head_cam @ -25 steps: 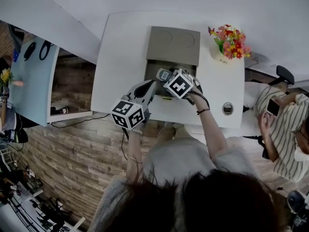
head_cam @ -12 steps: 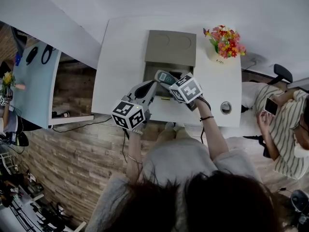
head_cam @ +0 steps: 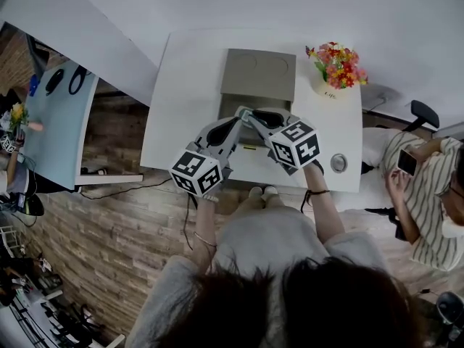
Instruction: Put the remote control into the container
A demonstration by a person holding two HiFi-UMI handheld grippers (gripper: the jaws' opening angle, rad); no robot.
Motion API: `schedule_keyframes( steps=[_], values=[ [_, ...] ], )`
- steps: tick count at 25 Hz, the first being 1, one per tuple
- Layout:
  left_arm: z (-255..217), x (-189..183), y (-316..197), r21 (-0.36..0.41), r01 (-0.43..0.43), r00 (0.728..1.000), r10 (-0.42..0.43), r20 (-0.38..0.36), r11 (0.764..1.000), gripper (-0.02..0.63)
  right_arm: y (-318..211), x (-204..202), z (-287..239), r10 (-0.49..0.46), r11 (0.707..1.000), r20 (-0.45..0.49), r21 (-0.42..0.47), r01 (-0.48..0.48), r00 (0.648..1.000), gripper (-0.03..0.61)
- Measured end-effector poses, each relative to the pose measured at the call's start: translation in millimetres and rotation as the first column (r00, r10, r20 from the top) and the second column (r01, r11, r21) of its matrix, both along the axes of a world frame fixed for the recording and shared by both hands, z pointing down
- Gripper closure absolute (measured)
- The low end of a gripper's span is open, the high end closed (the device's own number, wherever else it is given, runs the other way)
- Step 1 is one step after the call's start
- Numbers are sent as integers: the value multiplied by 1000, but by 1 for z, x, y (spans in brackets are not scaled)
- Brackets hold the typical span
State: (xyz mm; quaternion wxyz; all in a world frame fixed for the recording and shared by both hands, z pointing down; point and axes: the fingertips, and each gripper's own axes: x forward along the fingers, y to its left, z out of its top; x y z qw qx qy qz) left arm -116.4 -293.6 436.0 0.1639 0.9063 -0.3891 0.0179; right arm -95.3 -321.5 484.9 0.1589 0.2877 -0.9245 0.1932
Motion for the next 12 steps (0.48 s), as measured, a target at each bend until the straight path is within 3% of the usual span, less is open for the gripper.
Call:
schedule_keyframes(
  steps=[4, 12],
  values=[
    [-12, 7, 5, 35, -19, 1000, 19, 8, 999, 611, 8, 5, -28, -14, 999, 74, 53, 10, 997, 574],
    [-43, 18, 20, 104, -62, 997, 58, 50, 993, 611, 20, 14, -81, -11, 988, 174, 153, -16, 985, 578]
  ],
)
